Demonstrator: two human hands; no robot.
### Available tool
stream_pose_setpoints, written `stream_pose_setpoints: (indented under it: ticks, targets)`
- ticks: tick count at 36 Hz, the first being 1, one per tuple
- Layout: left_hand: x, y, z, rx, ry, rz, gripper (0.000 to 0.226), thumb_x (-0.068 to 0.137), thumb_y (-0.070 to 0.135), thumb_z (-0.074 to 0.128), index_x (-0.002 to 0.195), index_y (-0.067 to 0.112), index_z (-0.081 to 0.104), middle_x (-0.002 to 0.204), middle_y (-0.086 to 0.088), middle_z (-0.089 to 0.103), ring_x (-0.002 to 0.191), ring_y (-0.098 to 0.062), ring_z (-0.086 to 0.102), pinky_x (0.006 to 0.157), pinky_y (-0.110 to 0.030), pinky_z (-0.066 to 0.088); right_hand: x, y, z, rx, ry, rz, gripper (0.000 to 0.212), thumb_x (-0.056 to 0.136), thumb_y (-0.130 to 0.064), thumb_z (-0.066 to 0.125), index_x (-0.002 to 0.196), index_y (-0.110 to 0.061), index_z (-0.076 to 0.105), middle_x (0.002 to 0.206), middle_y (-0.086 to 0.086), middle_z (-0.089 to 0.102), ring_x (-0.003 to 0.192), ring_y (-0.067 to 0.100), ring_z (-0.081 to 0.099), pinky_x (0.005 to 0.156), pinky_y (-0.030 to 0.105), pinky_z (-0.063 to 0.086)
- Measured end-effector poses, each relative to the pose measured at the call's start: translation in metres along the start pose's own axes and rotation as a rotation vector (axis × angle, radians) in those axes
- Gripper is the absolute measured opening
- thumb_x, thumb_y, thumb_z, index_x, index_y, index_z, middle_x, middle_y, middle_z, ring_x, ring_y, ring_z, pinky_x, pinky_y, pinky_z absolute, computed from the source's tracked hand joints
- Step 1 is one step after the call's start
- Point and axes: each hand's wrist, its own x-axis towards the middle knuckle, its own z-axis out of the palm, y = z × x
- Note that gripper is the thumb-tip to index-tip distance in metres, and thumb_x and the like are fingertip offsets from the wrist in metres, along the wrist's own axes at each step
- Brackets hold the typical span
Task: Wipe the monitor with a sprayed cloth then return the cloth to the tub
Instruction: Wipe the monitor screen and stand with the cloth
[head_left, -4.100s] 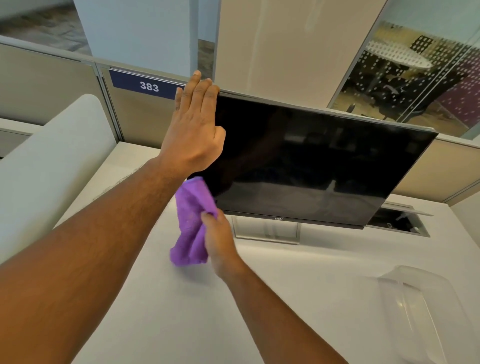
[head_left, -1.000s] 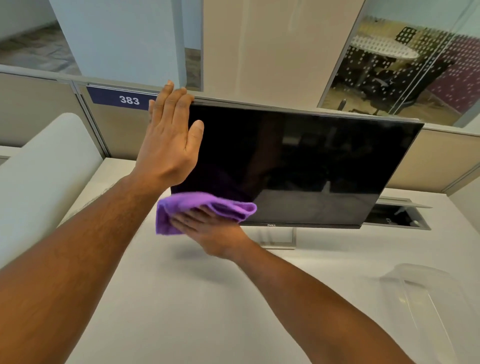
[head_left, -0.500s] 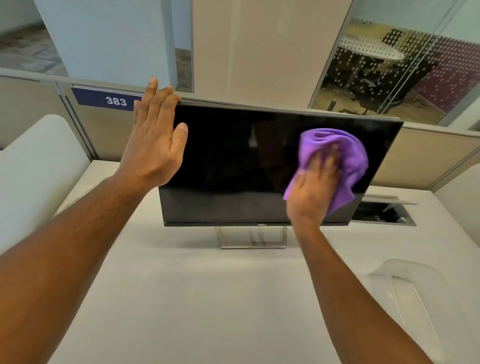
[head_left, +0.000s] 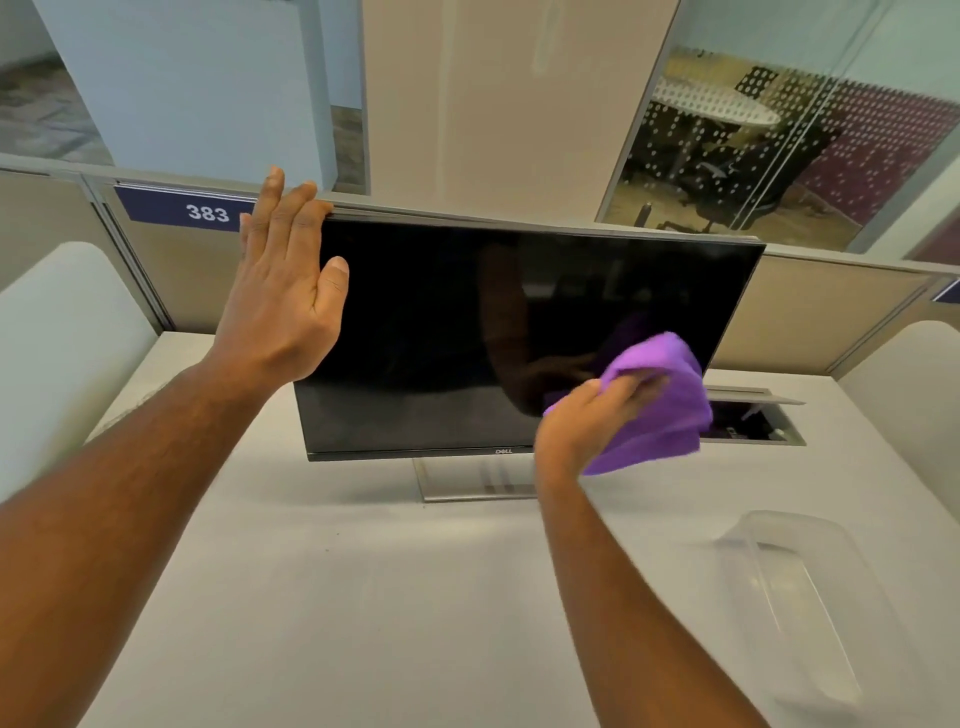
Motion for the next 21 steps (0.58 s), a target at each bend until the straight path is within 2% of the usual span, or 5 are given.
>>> stream_pose_setpoints:
  ticks: [6, 10, 15, 18, 21]
  targets:
    - [0.000, -0.002, 0.001, -0.014, 0.020, 0.022, 0.053, 0.103, 0.036, 0.030, 0.152, 0.016, 0.031, 0.168, -0.001, 0.018, 0.157, -0.012, -0.006, 0.126, -0.053, 0.007, -0.104, 0.040, 0.002, -0.181, -0.540, -0.838, 0.087, 0.086, 0.005, 0.053, 0.163, -0.017, 0.019, 0.168, 0.015, 0.020, 0.157, 0.034, 0.016, 0.126, 0.052, 0.021]
    - [0.000, -0.004, -0.001, -0.019, 0.011, 0.032, 0.053, 0.102, 0.034, 0.030, 0.152, 0.016, 0.030, 0.168, -0.001, 0.018, 0.156, -0.011, -0.007, 0.126, -0.054, 0.007, -0.096, 0.050, -0.005, -0.327, -0.597, -0.989, 0.066, 0.096, -0.007, 0.043, 0.159, -0.021, 0.032, 0.162, 0.011, 0.039, 0.147, 0.031, 0.039, 0.117, 0.043, 0.036]
    - [0.000, -0.003, -0.002, -0.023, 0.004, 0.024, 0.053, 0.102, 0.032, 0.031, 0.153, 0.016, 0.030, 0.169, 0.000, 0.015, 0.156, -0.011, -0.009, 0.126, -0.054, 0.005, -0.040, 0.035, -0.016, -0.230, -0.444, -0.293, 0.052, 0.104, -0.037, 0.046, 0.147, -0.008, 0.054, 0.134, 0.015, 0.065, 0.124, 0.021, 0.063, 0.104, 0.032, 0.050]
    - [-0.001, -0.002, -0.003, -0.014, 0.000, 0.023, 0.055, 0.102, 0.033, 0.031, 0.154, 0.016, 0.029, 0.170, 0.000, 0.013, 0.156, -0.011, -0.010, 0.126, -0.054, 0.004, 0.002, 0.040, -0.033, -0.044, -0.198, -0.121, 0.057, 0.097, -0.007, 0.039, 0.152, 0.010, 0.034, 0.162, 0.031, 0.027, 0.152, 0.042, 0.028, 0.123, 0.050, 0.026]
    - [-0.001, -0.001, -0.002, -0.003, -0.002, 0.019, 0.056, 0.103, 0.034, 0.031, 0.156, 0.016, 0.028, 0.170, 0.000, 0.012, 0.156, -0.012, -0.010, 0.126, -0.053, 0.004, 0.031, 0.048, -0.042, 0.022, -0.080, 0.153, 0.057, 0.101, 0.004, 0.038, 0.157, 0.006, 0.026, 0.166, 0.026, 0.023, 0.153, 0.040, 0.025, 0.126, 0.050, 0.023]
